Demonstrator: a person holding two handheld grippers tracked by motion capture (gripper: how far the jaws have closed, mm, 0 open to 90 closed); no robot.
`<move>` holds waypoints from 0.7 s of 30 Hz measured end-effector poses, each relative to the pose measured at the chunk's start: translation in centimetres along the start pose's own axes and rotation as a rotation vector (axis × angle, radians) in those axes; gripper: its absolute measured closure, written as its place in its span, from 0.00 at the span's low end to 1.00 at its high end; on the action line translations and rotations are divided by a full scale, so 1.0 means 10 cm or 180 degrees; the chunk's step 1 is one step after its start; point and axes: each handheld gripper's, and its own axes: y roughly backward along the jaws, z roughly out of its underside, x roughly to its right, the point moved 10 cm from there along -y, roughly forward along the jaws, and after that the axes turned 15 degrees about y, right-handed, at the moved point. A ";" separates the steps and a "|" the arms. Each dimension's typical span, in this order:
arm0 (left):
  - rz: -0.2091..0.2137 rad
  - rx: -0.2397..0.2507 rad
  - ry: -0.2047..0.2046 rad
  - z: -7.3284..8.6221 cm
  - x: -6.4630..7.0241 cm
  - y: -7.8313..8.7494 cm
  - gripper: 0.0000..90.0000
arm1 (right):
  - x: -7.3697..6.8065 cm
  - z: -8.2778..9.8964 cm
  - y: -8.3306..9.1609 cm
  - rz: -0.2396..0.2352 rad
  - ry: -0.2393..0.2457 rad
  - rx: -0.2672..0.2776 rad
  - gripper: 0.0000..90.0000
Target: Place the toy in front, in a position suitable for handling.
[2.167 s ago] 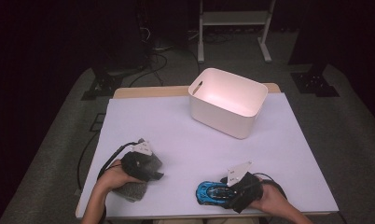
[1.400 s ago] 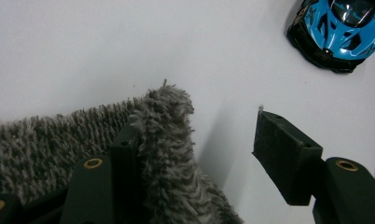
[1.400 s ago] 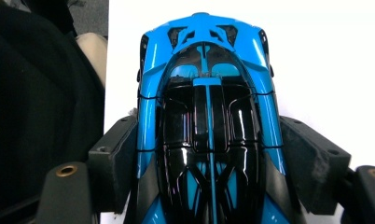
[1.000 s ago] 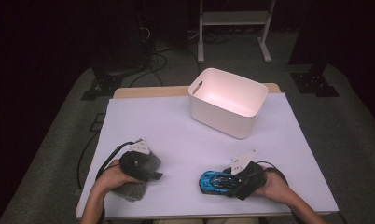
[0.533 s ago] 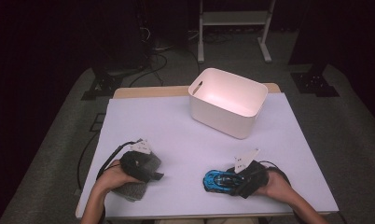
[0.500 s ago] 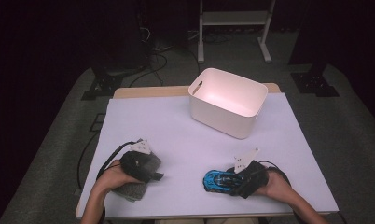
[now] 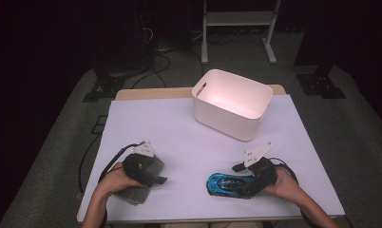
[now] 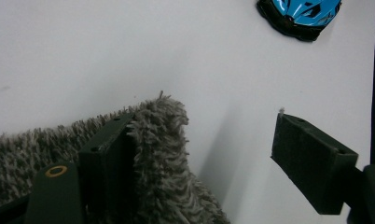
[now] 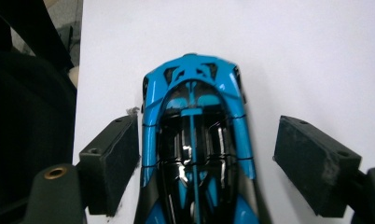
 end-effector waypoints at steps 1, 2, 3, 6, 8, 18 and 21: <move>0.0001 0.0006 -0.0005 0.00 0.00 0.00 0.23 | 0.02 -0.01 0.01 0.0003 -0.0011 0.0005 0.22; -0.0001 0.0007 -0.0012 -0.01 0.00 0.00 0.23 | 0.03 -0.02 0.03 0.0006 -0.0017 0.0012 0.22; -0.0006 0.0010 -0.0010 -0.01 0.01 0.00 0.22 | 0.05 -0.04 0.04 0.0010 -0.0026 0.0016 0.22; -0.0011 0.0010 -0.0019 -0.02 0.01 0.01 0.21 | 0.08 -0.08 0.07 0.0000 -0.0050 0.0037 0.22; -0.0010 0.0032 -0.0024 -0.03 0.02 0.02 0.21 | 0.11 -0.11 0.09 0.0015 -0.0048 0.0035 0.22; -0.0055 0.0074 -0.0047 -0.09 0.06 0.05 0.14 | 0.30 -0.24 0.21 0.0086 -0.0063 0.0051 0.20; -0.0067 0.0101 -0.0096 -0.12 0.07 0.06 0.13 | 0.38 -0.33 0.26 0.0121 -0.0063 0.0050 0.20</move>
